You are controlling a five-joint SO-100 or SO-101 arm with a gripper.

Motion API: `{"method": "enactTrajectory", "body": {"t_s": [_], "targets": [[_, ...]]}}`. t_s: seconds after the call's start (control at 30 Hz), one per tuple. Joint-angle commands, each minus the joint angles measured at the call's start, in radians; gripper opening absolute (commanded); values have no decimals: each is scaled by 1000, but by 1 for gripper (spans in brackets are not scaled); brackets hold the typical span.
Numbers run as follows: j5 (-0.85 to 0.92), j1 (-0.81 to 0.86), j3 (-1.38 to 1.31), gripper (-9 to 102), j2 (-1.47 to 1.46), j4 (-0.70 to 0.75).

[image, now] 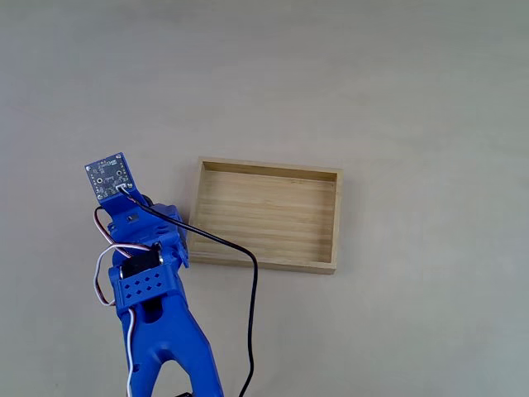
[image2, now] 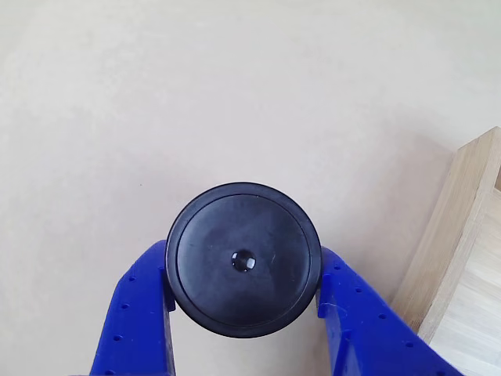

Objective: Place the black cylinder in the wooden box then return to rest.

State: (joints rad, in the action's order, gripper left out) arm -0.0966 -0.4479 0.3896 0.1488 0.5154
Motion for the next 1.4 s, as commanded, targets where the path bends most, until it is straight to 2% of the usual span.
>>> {"method": "enactTrajectory", "body": {"t_s": [0.0, 0.83, 1.13, 1.37], "targets": [[0, -5, -120, 21, -41, -34], [2, 11, -94, 19, -282, 81], [-15, 43, 37, 19, -451, 104], [-44, 138, 164, 19, -584, 109]]}}
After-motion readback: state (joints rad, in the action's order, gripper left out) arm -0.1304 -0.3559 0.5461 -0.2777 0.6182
